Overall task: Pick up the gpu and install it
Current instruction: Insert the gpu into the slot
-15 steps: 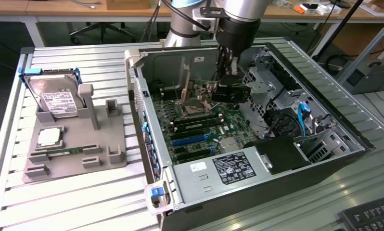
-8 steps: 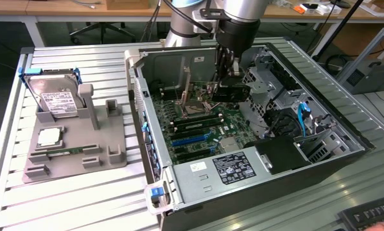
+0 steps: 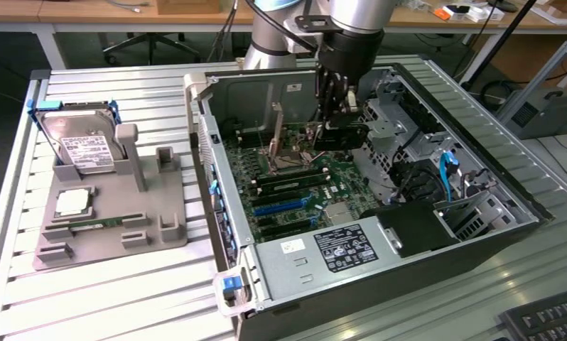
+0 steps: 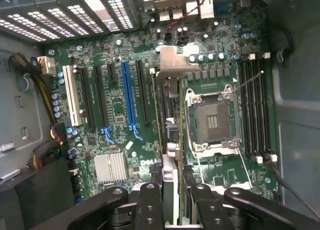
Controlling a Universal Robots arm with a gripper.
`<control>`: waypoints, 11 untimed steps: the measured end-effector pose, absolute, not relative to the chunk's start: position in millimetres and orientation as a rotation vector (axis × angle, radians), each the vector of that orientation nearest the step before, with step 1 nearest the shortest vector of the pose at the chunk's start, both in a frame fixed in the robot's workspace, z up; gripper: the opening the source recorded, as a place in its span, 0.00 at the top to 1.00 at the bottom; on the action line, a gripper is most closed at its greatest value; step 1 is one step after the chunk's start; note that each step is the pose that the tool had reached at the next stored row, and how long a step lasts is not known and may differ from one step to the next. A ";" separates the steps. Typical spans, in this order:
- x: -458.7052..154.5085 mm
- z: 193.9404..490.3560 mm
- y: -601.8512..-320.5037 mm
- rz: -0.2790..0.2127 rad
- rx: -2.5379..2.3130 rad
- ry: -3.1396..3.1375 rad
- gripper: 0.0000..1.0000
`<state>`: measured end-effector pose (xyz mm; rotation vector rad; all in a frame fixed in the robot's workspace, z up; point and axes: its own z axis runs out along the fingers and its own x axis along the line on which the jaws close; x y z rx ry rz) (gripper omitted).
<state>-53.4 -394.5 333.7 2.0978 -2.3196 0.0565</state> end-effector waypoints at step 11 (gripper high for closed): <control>-53.4 332.5 -394.5 0.066 2.250 -2.169 0.73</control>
